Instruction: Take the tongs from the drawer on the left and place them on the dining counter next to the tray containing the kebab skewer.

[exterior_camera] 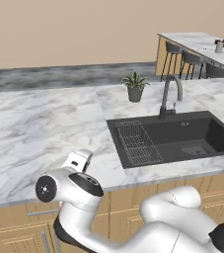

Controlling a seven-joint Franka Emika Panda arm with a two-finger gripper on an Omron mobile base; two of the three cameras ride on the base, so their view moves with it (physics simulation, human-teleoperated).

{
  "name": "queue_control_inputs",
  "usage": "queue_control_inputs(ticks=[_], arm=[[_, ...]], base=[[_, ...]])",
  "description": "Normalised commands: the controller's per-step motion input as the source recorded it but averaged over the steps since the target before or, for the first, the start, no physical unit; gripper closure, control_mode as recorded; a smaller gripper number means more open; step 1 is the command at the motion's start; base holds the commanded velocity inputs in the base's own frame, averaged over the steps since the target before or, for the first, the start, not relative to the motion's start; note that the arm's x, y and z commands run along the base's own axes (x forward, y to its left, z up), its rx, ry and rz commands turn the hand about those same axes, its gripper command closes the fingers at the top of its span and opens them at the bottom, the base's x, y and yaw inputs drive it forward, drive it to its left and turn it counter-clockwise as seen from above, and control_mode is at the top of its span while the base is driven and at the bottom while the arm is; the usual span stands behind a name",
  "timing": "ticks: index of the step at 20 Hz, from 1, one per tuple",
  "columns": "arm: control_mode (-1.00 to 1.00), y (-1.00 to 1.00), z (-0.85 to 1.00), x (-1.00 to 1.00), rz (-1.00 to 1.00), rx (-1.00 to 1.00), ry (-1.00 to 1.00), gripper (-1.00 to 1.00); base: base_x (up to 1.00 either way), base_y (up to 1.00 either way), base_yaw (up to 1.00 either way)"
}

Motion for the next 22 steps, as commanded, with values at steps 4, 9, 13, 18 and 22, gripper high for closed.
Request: queue_control_inputs(ticks=[4,9,13,18,22], arm=[[-1.0,0.43,-0.32,-0.01,0.14,-0.1,-0.01,-1.0],[-1.0,0.44,-0.33,0.0,0.14,-0.13,0.0,-1.0],[-1.0,0.07,-0.33,0.0,0.07,-0.1,-0.02,-1.0],[-1.0,0.0,-0.3,0.0,0.03,-0.08,-0.07,-1.0],[-1.0,0.21,-0.33,-0.07,0.04,-0.08,-0.1,-1.0]], base=[[0.0,0.0,0.0],[0.0,0.0,0.0],[0.0,0.0,0.0],[0.0,0.0,0.0],[0.0,0.0,0.0]])
